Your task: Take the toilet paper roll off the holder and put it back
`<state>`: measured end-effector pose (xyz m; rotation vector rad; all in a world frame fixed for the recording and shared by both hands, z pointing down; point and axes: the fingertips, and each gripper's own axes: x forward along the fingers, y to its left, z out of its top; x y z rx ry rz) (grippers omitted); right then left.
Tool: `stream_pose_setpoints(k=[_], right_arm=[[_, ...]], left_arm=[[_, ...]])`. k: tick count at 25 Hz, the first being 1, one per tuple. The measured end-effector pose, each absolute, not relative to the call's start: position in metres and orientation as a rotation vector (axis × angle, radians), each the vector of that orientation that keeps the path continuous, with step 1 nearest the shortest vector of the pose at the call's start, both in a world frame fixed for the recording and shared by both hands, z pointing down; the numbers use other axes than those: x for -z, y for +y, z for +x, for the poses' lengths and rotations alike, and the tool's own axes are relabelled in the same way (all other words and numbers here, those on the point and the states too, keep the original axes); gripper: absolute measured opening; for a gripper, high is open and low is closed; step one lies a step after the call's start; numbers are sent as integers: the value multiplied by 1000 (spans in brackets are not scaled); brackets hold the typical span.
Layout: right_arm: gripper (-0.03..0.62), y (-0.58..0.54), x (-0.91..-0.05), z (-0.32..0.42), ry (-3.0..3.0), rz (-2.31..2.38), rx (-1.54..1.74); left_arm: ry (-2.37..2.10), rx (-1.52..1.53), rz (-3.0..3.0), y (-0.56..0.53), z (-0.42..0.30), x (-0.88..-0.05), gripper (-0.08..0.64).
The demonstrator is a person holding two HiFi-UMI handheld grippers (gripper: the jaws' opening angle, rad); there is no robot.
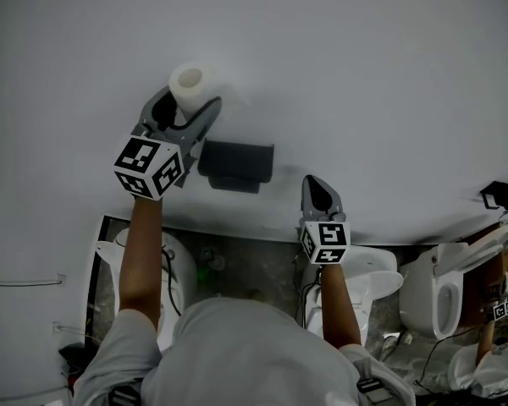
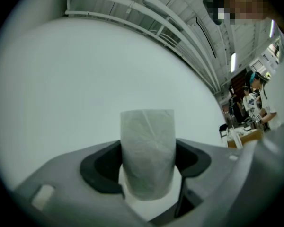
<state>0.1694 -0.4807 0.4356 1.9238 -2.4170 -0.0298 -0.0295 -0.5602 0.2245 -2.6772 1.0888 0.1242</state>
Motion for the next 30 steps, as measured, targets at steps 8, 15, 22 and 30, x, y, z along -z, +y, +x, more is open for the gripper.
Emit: stream_pose_setpoints(k=[8,15,22,30], right_arm=[[-2,-485,-439,167,-2412,1924,25],[-2,-484,-440,163,-2407,1925,19],[-2,-485,-442,160,-2406,1927,23],[-2,-488,-442,160,-2405,1928,16]], left_arm=[[1095,-108,-2685,-567,-31,-237,314],[1093,-92,-2710,-567,-31,-251,314],[1096,-80,-2731,-570,-30,-268,314],[1106,-44,-2759,-573,-27,-297,314]])
